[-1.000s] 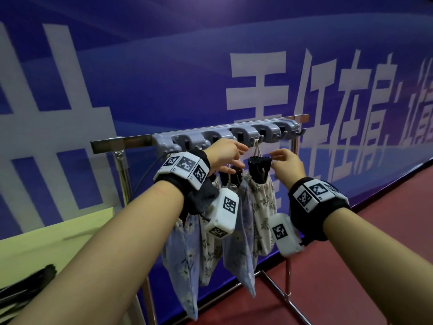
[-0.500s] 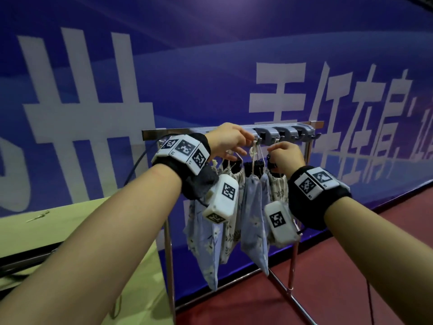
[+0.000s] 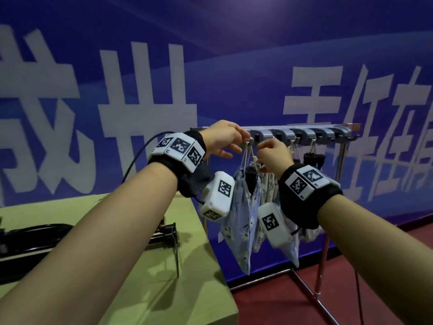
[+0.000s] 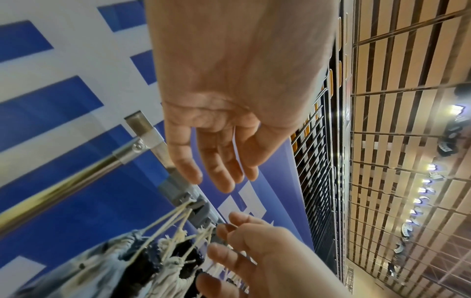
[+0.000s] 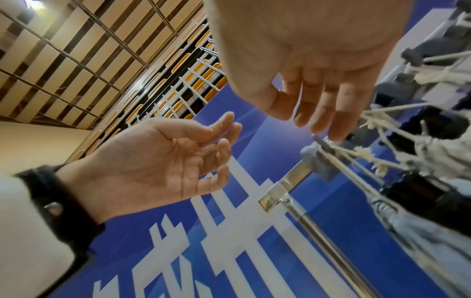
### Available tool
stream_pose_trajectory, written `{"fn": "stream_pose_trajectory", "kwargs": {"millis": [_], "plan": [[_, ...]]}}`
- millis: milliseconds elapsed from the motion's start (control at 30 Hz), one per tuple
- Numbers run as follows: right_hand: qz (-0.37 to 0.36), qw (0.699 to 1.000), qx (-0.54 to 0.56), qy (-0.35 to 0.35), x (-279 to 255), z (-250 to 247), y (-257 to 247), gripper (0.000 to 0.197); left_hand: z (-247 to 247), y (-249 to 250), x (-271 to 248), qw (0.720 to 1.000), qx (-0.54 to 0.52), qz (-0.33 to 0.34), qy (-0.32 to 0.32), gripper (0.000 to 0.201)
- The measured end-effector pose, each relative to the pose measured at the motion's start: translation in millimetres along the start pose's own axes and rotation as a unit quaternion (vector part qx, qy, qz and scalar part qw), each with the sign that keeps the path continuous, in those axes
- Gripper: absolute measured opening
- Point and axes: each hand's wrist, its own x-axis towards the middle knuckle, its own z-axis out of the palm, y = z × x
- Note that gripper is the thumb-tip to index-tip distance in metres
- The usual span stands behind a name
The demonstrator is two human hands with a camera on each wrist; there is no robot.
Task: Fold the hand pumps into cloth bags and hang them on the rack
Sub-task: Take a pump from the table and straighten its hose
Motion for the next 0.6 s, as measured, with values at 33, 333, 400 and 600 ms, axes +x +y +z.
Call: {"fn": "stream_pose_trajectory", "kwargs": {"millis": [33,333,400,600], "plan": [[0.000,1.000,0.001,-0.006,-2,5,-2,0.020,-4,-3,-3,1.000,0.001,-0.003,0.005,0.025],[0.022,0.996,0.010,-0.087,-43,65,-16,0.022,-55,-45,-44,0.997,-0.004,-0.039,0.069,0.021],[0.032,0.994,0.012,-0.108,-53,83,-18,0.019,-69,-59,-56,0.994,-0.005,-0.059,0.087,0.020],[0.074,0.980,0.046,-0.179,-86,132,-18,0.011,-106,-99,-93,0.986,0.000,-0.117,0.120,0.022]]}}
